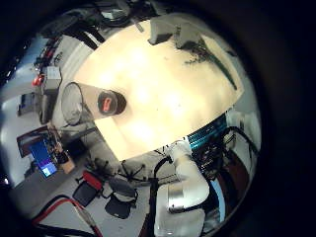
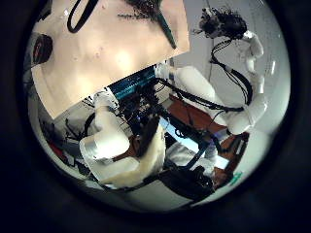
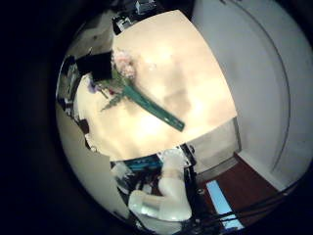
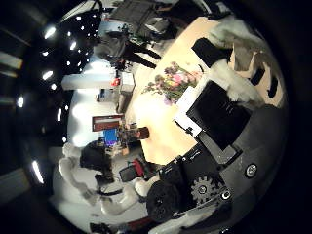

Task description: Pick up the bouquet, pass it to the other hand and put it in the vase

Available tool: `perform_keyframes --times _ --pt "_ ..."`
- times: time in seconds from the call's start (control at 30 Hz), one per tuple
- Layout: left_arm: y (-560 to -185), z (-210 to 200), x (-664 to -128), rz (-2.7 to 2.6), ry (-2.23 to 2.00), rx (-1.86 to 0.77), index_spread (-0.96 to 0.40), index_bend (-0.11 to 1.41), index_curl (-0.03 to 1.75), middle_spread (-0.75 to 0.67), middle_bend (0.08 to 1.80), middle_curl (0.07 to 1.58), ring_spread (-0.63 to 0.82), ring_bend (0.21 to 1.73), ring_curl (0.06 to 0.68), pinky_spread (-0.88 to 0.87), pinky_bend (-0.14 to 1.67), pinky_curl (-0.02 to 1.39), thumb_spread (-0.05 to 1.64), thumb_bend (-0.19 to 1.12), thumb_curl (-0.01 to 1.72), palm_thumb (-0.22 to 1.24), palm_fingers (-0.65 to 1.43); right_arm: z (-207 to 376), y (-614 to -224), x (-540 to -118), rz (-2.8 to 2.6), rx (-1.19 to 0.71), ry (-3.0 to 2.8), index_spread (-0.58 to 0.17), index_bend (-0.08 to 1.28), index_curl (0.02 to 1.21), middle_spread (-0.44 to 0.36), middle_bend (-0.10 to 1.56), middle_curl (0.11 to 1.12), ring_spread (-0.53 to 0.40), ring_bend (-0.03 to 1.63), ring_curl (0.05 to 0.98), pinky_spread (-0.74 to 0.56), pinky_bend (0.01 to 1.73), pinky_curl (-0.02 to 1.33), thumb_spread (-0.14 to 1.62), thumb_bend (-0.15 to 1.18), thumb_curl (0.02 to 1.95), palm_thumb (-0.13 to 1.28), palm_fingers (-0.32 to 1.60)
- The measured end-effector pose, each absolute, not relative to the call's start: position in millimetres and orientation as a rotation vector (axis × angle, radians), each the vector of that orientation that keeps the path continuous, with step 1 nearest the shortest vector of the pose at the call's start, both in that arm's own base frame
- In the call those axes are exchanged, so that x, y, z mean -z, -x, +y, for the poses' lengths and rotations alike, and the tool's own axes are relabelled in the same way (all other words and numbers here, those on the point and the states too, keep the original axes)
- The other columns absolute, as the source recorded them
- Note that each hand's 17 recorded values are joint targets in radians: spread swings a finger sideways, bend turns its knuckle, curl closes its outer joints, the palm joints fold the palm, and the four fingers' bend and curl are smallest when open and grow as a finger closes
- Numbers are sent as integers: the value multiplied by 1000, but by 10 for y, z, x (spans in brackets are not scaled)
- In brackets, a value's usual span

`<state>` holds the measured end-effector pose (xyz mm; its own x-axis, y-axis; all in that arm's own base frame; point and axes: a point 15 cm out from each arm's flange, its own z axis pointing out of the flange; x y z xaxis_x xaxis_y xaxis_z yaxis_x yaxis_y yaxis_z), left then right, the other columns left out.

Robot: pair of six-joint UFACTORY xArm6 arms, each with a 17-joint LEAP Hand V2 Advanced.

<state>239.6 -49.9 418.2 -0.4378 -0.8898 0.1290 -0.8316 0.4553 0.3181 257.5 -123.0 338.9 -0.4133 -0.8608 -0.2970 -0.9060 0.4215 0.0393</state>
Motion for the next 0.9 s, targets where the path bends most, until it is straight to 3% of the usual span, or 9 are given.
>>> perform_keyframes --times 0.1,0.2,0.33,0.47,0.9 --pt "-2405 -515 -4170 -2434 -1467 303 -37 182 362 320 179 289 535 467 195 506 268 320 1180 -18 282 204 128 -1235 -2232 -3035 2551 -340 1570 -292 581 700 -131 1100 610 -234 1286 569 -431 1198 666 1028 -37 713 747 656" --pt "-2400 -528 -4151 -2439 -1456 315 -37 182 362 320 179 289 535 466 195 506 267 319 1180 -18 282 204 128 -1118 -2037 -2770 2583 -409 1560 -308 491 660 -130 1015 587 -225 1240 543 -391 1163 648 1043 -30 665 726 502" --pt "-2388 -516 -4098 -2448 -1438 361 -37 181 362 320 178 288 533 468 197 506 267 318 1180 -18 282 204 129 -1107 -2000 -2560 2610 -403 1533 -309 477 627 -118 948 561 -204 1181 507 -258 1050 615 1053 -30 615 705 363" --pt "-2413 -532 -4086 -2469 -1425 388 -37 181 362 320 178 288 533 468 198 506 267 317 1180 -18 283 204 129 -1112 -1975 -2295 2628 -385 1511 -299 448 605 -101 902 545 -194 1178 485 -166 1013 587 1056 -26 578 699 355" --pt "-2449 -641 -4047 -2465 -1402 405 -37 181 362 320 178 287 533 467 200 505 272 318 1180 -18 283 204 129 -1164 -2081 -1750 2671 -337 1470 -268 409 569 -67 826 518 -161 1148 450 -37 916 532 1038 -26 512 692 338"
